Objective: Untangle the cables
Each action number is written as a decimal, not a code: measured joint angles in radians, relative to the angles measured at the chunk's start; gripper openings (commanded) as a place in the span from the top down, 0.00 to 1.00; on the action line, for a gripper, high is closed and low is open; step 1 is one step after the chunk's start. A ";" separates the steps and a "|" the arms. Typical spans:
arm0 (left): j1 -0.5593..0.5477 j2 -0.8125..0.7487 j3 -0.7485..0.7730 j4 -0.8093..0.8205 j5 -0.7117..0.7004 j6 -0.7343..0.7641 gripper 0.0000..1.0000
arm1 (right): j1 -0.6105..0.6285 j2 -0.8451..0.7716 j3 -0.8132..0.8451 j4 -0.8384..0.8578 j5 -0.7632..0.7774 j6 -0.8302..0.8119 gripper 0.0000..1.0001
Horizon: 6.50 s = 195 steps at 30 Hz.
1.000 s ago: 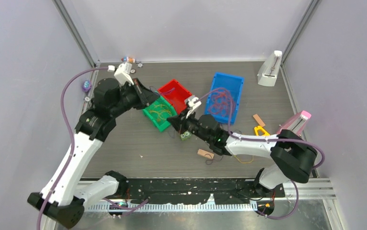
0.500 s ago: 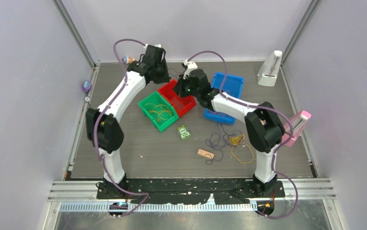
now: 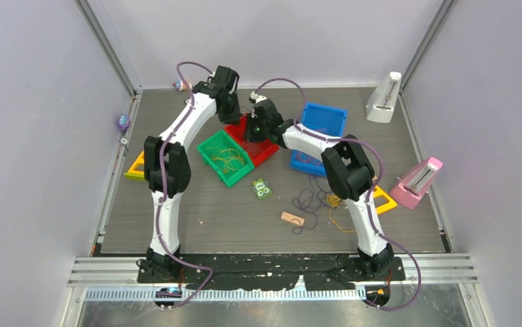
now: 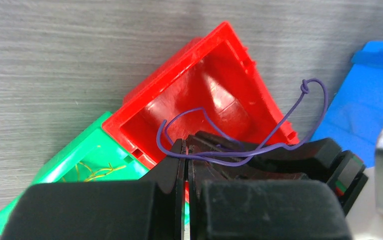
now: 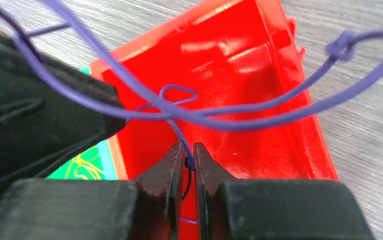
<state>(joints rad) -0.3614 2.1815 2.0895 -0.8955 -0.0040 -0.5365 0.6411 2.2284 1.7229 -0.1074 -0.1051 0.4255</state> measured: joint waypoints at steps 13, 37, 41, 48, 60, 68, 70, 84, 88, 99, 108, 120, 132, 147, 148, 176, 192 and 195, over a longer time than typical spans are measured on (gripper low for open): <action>-0.003 0.000 -0.104 0.024 0.042 0.021 1.00 | -0.002 -0.090 -0.098 -0.043 0.057 -0.006 0.42; -0.011 -0.030 -0.149 0.016 0.056 0.061 0.52 | -0.083 -0.510 -0.486 0.008 0.138 0.024 0.20; -0.011 -0.098 -0.160 0.018 0.056 0.074 0.48 | -0.082 -0.480 -0.486 0.009 0.154 0.076 0.20; -0.011 -0.320 -0.348 0.092 0.048 0.087 0.30 | -0.077 -0.408 -0.468 0.023 0.152 0.193 0.23; -0.002 -1.008 -1.083 0.292 -0.093 0.063 0.13 | 0.008 -0.277 -0.291 -0.031 0.097 0.045 0.33; 0.123 -1.310 -1.260 0.288 -0.068 0.019 0.14 | 0.166 -0.164 -0.165 -0.075 0.191 -0.019 0.34; 0.150 -1.351 -1.289 0.275 -0.055 0.017 0.13 | 0.201 -0.161 -0.185 -0.055 0.187 -0.006 0.34; 0.214 -1.421 -1.334 0.236 0.018 0.026 0.13 | 0.331 -0.468 -0.513 0.041 0.224 0.035 0.26; 0.214 -1.438 -1.339 0.232 0.021 0.026 0.13 | 0.264 -0.657 -0.621 0.046 0.229 0.010 0.26; 0.214 -1.450 -1.357 0.231 0.089 0.041 0.15 | 0.167 -0.828 -0.827 -0.039 0.206 -0.095 0.26; 0.214 -1.376 -1.286 0.162 0.201 0.128 0.22 | 0.169 -0.872 -0.966 -0.018 0.160 -0.113 0.33; 0.187 -1.359 -1.308 0.208 0.341 0.133 0.25 | 0.169 -0.834 -1.032 0.167 0.040 -0.101 0.36; 0.171 -1.359 -1.312 0.225 0.356 0.129 0.27 | 0.169 -0.629 -0.962 0.280 0.047 -0.136 0.48; 0.170 -1.354 -1.312 0.225 0.364 0.130 0.28 | 0.174 -0.614 -0.905 0.278 0.078 -0.214 0.94; 0.170 -1.352 -1.312 0.225 0.364 0.130 0.28 | 0.175 -0.615 -0.903 0.273 0.080 -0.216 0.95; 0.169 -1.345 -1.316 0.225 0.366 0.136 0.28 | 0.245 -0.202 -0.238 -0.121 0.388 -0.330 0.95; 0.169 -1.339 -1.322 0.226 0.366 0.145 0.28 | 0.277 -0.162 -0.137 -0.267 0.446 -0.366 0.51; 0.169 -1.339 -1.322 0.225 0.364 0.145 0.28 | 0.276 -0.211 -0.138 -0.275 0.446 -0.364 0.43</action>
<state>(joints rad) -0.1928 0.8425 0.7677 -0.6701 0.3595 -0.3912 0.9169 2.0171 1.5852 -0.3828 0.3408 0.0620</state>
